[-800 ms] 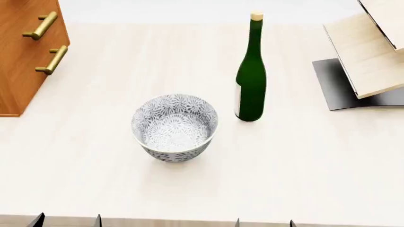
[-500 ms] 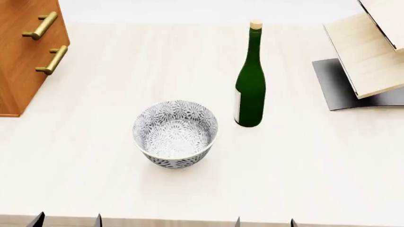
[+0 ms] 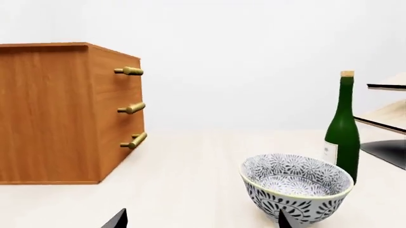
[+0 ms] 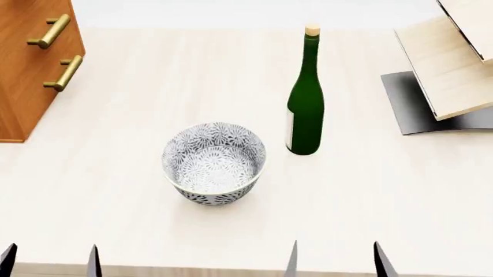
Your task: Put the wine bottle on the wine rack.
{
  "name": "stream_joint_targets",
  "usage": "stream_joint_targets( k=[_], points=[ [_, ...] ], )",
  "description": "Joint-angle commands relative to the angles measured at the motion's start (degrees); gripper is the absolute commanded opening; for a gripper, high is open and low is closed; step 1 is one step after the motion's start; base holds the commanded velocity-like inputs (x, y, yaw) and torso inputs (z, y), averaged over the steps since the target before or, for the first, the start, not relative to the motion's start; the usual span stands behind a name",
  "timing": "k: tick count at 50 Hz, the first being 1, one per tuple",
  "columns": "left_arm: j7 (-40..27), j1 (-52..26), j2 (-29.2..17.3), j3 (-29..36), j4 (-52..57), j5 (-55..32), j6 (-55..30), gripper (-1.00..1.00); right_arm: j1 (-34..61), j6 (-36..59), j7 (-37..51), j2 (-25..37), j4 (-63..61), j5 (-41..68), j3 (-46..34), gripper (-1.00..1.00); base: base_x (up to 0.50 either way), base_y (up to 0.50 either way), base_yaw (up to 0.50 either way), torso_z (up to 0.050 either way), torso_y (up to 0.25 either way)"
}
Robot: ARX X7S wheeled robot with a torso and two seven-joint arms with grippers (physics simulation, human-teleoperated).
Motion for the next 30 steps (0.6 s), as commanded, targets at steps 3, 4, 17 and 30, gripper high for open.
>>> stream_joint_targets(
  k=[3, 4, 17, 30],
  points=[
    [-2.96, 6.06, -1.45, -0.31, 11.57, 0.76, 6.35, 1.00, -6.30, -7.98, 1.03, 1.71, -12.46, -0.34, -0.42, 1.00, 0.00, 0.00, 0.00, 0.000, 0.000],
    [-3.24, 6.29, -1.54, -0.24, 11.90, 1.28, 6.47, 1.00, -6.54, -8.40, 1.10, 1.76, -12.69, -0.25, -0.45, 1.00, 0.00, 0.00, 0.00, 0.000, 0.000],
    [-6.42, 10.53, -2.03, -0.14, 14.45, 4.69, 19.38, 1.00, -10.34, -25.46, 2.28, 1.58, -13.15, -1.55, -0.12, 1.00, 0.00, 0.00, 0.00, 0.000, 0.000],
    [-8.49, 11.71, -2.61, 0.02, 14.36, 5.41, 24.81, 1.00, -11.38, -31.55, 3.73, 1.88, -12.57, -1.09, -0.02, 1.00, 0.00, 0.00, 0.00, 0.000, 0.000]
  ],
)
